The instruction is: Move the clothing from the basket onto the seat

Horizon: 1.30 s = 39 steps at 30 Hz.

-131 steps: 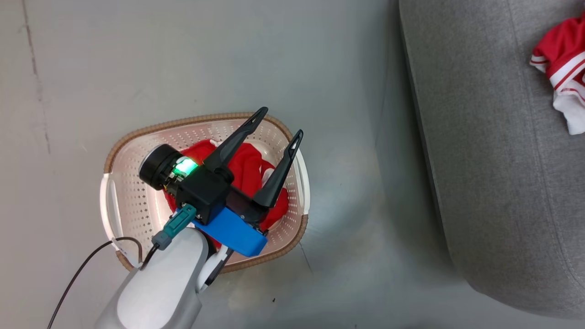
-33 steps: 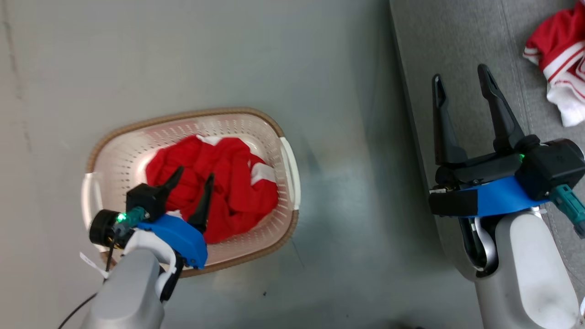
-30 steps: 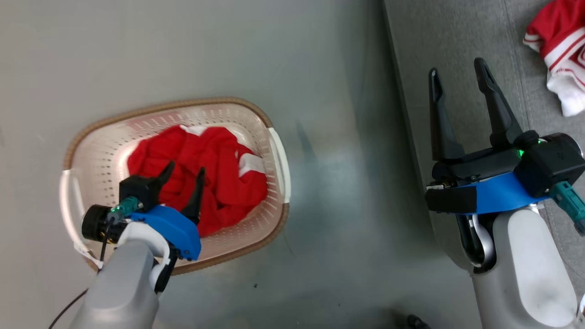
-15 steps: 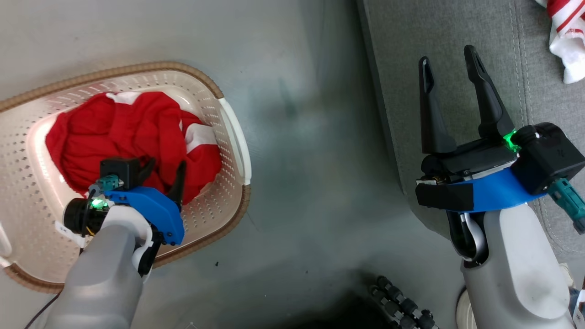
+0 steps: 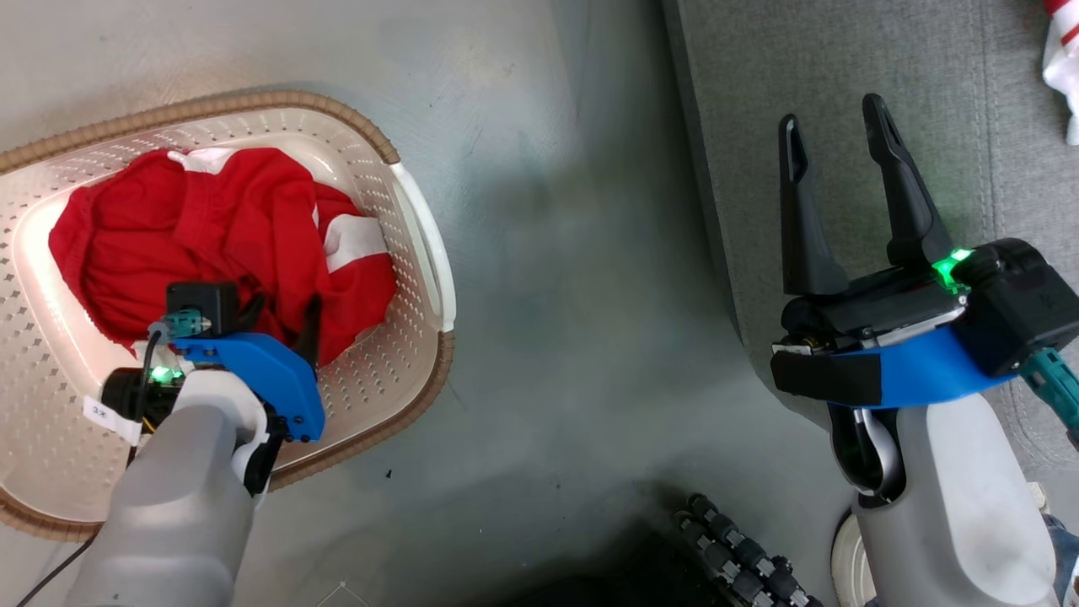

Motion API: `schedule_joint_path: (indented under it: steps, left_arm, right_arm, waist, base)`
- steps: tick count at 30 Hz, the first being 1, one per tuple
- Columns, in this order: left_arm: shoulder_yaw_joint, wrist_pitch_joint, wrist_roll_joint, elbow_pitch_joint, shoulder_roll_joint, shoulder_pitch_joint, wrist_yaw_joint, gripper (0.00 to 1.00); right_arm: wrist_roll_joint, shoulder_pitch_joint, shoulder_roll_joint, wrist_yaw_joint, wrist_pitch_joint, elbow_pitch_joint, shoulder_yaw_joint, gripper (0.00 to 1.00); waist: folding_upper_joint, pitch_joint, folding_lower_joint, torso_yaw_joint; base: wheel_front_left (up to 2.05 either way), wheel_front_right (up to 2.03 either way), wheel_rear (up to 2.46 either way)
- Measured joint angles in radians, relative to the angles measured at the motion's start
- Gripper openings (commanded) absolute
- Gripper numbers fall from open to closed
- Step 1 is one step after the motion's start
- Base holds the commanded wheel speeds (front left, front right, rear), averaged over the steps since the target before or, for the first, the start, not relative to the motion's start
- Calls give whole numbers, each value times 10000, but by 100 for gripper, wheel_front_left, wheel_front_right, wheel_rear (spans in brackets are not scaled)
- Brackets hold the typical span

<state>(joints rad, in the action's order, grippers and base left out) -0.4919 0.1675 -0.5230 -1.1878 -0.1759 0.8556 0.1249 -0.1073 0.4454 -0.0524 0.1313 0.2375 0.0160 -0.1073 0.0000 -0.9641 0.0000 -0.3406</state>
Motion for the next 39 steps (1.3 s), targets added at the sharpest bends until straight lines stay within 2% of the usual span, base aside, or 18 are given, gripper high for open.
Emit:
schedule_joint_path:
  steps: [4, 5, 6, 7, 8, 17, 29, 32, 39]
  left_arm:
    - [-79, -174, -77, -290, 192, 128, 6, 100]
    - [-134, -253, -113, -332, 245, 155, 8, 90]
    - [-207, -268, -119, -355, 295, 178, 10, 39]
    - [-265, -270, -119, -372, 334, 199, 12, 3]
    - [-313, -295, -119, -389, 362, 221, 12, 0]
    - [-731, -359, -305, -399, 395, 329, 23, 0]
    - [-1018, -144, -763, -355, 157, 446, 25, 0]
    - [-1057, 27, -878, -362, 84, 445, 25, 0]
    - [-1524, 297, -1124, -86, 380, -25, 25, 0]
  right_arm:
    - [4, -118, 0, 0, -38, -180, 27, 100]
    - [6, -160, 0, 0, -42, -222, 35, 100]
    - [6, -185, 0, 0, -61, -249, 44, 100]
    - [10, -193, 0, 0, -86, -270, 48, 100]
    - [13, -198, 0, 0, -96, -293, 50, 100]
    - [13, -198, 0, 0, -130, -355, 48, 100]
    - [-123, 98, 2, 0, -77, -132, -238, 100]
    - [-159, 268, 6, 0, 2, 111, -320, 100]
    - [188, 237, 12, 0, 0, 721, -305, 100]
  waist:
    - [0, -68, -1, 66]
    - [0, -80, 0, 81]
    - [0, -93, 0, 97]
    - [0, -103, 0, 112]
    - [0, -109, 0, 127]
    - [0, -112, 0, 158]
    - [0, 106, 0, 77]
    - [0, 341, 0, 49]
    - [0, 1558, 0, 369]
  base:
    - [0, 0, 0]
    - [0, 0, 0]
    - [0, 0, 0]
    - [0, 0, 0]
    - [0, 0, 0]
    - [0, 0, 0]
    - [0, 0, 0]
    - [0, 0, 0]
    - [0, 0, 0]
